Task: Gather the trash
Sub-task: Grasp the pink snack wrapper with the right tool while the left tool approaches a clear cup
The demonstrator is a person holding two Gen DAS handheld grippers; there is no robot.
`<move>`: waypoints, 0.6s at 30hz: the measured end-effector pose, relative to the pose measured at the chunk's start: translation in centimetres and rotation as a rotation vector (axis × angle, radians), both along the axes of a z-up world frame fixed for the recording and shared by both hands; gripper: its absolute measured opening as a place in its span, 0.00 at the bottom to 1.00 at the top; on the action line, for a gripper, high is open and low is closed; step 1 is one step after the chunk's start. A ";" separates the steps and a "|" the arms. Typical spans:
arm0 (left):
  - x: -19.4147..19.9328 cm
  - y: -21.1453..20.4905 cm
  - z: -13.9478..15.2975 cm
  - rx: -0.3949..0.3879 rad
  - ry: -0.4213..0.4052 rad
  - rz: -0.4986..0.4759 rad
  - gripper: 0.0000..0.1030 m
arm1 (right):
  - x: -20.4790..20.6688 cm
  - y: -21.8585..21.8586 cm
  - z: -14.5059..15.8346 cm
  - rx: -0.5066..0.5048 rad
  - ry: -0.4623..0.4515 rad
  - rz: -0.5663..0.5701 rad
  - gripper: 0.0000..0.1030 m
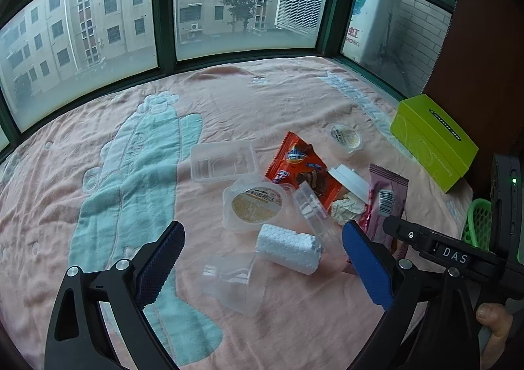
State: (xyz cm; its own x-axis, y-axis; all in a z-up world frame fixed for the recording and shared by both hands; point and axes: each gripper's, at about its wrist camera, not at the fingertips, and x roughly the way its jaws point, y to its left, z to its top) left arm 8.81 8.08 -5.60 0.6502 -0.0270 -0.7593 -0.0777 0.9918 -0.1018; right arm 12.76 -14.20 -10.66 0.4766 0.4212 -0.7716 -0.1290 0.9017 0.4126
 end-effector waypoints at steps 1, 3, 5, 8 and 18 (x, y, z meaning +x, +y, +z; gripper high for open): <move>0.0 0.3 0.0 -0.002 0.001 0.006 0.91 | 0.1 0.4 0.0 -0.011 -0.004 0.001 0.77; -0.2 0.9 -0.1 -0.004 0.001 0.019 0.91 | 0.3 1.0 -0.1 -0.038 -0.006 -0.005 0.79; -0.2 1.5 -0.1 -0.008 0.002 0.031 0.91 | 0.5 1.6 -0.2 -0.061 -0.005 -0.003 0.80; -0.3 2.2 -0.1 -0.012 0.001 0.043 0.91 | 0.7 2.4 -0.5 -0.121 -0.016 0.001 0.80; 0.1 1.9 -0.1 -0.022 0.007 0.027 0.91 | 0.3 2.9 -0.8 -0.230 -0.053 0.009 0.68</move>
